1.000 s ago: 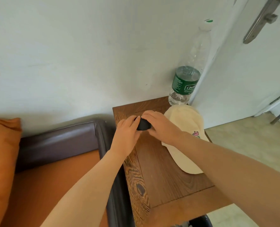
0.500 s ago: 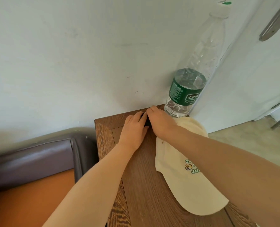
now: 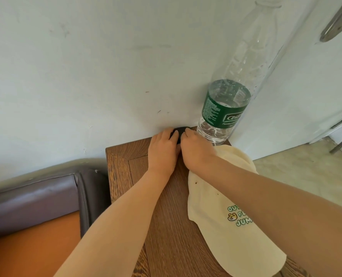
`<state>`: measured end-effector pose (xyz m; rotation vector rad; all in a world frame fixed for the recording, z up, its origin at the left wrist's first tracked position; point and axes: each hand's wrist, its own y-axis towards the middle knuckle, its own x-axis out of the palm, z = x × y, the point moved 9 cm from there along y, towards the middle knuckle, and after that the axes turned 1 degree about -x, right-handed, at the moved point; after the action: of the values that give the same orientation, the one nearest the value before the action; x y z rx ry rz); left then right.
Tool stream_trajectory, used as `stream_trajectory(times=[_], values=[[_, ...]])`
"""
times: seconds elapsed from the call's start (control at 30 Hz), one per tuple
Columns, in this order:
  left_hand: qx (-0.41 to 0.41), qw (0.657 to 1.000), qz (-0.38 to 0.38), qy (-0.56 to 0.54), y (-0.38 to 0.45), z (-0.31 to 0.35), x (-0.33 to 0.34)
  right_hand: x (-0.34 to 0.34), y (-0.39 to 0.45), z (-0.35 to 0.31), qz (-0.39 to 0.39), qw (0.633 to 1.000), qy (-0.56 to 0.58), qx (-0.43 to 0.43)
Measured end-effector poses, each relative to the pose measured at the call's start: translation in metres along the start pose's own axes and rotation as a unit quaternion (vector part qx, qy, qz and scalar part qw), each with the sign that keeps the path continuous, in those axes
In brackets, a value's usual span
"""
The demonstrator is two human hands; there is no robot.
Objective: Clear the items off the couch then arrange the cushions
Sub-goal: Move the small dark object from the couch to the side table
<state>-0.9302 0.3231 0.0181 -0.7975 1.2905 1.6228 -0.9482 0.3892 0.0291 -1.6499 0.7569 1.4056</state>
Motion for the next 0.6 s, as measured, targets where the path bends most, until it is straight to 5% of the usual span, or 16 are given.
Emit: stream_trajectory(times=[0.37,0.6], values=[[0.074,0.995,-0.001,0.066,-0.009,0.004,0.004,0.010,-0.003,0.000,-0.008,1.000,0.020,-0.016],[0.102,0.984,-0.069,0.129,-0.015,0.002,0.011,0.008,-0.002,0.000,-0.015,0.999,0.046,-0.016]])
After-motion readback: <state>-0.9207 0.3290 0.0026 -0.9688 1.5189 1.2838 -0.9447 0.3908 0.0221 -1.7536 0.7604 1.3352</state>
